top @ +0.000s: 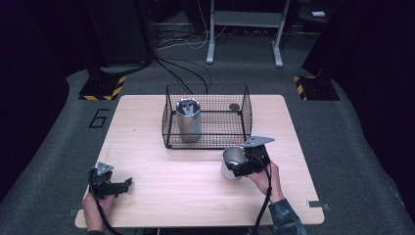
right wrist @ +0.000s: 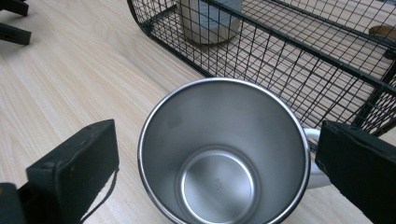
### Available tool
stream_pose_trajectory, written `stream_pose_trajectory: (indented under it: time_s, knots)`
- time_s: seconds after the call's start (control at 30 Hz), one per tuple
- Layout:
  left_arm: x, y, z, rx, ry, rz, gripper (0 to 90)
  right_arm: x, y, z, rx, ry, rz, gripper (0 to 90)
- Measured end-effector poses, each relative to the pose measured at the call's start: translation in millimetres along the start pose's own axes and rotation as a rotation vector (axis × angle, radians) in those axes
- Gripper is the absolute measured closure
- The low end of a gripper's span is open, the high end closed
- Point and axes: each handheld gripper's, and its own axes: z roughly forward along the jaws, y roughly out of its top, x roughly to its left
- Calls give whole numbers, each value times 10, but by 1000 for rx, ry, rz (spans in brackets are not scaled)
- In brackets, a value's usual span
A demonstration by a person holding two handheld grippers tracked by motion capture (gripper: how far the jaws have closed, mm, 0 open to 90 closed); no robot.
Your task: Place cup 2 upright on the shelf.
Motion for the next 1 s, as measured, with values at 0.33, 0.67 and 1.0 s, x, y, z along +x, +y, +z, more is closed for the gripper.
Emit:
stream_pose_trajectory:
  time_s: [0.33, 0.67, 1.0]
  knots:
    - [4, 3, -5, 7, -5, 2, 14, 35, -43, 97, 23, -36, -16, 0]
    - [3, 2, -5, 6, -5, 2, 14, 75, -47, 117, 23, -88, -48, 50]
    - [-1, -2, 4, -5, 1, -1, 14, 79, -63, 118, 9, -93, -46, 53]
